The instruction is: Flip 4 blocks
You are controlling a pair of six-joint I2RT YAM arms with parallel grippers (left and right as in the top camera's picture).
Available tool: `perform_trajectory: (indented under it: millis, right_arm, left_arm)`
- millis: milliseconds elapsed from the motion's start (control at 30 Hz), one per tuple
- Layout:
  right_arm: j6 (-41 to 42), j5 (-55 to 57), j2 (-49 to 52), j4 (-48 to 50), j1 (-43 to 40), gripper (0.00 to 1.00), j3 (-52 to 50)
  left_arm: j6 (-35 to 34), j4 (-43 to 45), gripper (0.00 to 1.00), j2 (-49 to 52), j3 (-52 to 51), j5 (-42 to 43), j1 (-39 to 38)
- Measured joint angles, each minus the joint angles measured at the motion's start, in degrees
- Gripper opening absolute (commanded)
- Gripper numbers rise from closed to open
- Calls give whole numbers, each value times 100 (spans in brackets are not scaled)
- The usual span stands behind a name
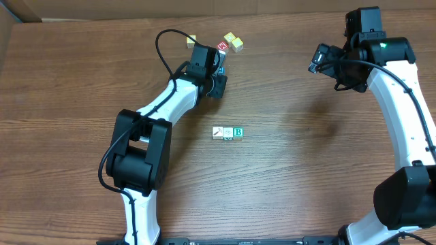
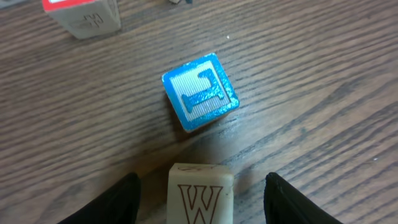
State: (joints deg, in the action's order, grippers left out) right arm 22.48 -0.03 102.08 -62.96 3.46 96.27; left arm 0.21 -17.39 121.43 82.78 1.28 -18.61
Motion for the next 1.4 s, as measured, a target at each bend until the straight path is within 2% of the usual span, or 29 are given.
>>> perform_trajectory:
  millis: [333, 533, 700, 1167, 1400]
  right_arm:
    - [0, 2, 0, -2, 0, 100, 0]
    - [0, 2, 0, 0, 0, 100, 0]
    - [0, 2, 0, -2, 0, 100, 0]
    - [-2, 2, 0, -7, 0, 100, 0]
    - [0, 2, 0, 0, 0, 100, 0]
  left_arm:
    - [-4, 317, 52, 24, -267, 0, 0]
    - [-20, 398, 41, 129, -267, 0, 0]
    - [-20, 409, 24, 133, -267, 0, 0]
    - [-28, 238, 25, 42, -260, 0, 0]
    - [-157, -310, 27, -793, -260, 0, 0]
